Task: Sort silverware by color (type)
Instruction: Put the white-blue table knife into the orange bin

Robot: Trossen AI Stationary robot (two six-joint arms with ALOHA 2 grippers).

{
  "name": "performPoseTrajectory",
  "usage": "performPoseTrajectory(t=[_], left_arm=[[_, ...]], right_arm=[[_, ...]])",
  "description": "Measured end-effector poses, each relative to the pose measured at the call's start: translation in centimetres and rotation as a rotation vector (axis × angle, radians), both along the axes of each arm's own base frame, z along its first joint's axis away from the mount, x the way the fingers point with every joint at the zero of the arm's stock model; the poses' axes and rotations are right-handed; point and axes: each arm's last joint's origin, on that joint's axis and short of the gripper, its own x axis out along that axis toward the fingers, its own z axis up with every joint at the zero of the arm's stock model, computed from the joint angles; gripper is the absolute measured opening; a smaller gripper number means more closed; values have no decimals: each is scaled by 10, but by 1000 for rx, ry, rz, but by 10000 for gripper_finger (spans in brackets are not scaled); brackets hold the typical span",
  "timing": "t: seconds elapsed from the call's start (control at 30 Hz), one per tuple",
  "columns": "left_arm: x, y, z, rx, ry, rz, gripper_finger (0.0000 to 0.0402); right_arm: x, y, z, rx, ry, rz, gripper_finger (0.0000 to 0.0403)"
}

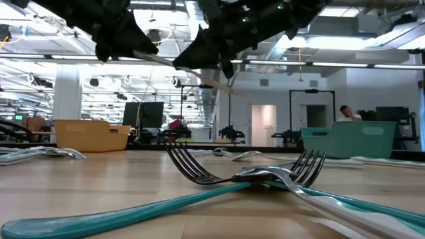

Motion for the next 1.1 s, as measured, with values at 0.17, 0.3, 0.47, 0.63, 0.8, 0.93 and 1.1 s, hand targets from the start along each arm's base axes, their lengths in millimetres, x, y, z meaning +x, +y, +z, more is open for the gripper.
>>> performPoseTrajectory(t=[0.17, 0.3, 0.47, 0.63, 0.8, 0.93, 1.1], left_arm=[[-10, -5, 3, 19, 6, -4, 132], [-16, -3, 12, 28, -52, 38, 132], [-14, 1, 12, 13, -62, 51, 132], [-4, 0, 1, -23, -27, 46, 132], [8, -3, -12, -12, 20, 51, 132], [11, -3, -18, -2, 52, 54, 132], [8, -2, -20, 8, 97, 51, 132]], right_arm=[[-15, -10, -15, 81, -165, -110, 21], [-29, -13, -29, 85, -283, -171, 12], [-40, -10, -38, 52, -305, -178, 17], [-39, -21, -50, 140, -148, -227, 54], [-40, -45, -61, 244, 83, -369, 97], [-39, -50, -73, 264, 289, -438, 140], [-35, -46, -93, 288, 435, -496, 175]])
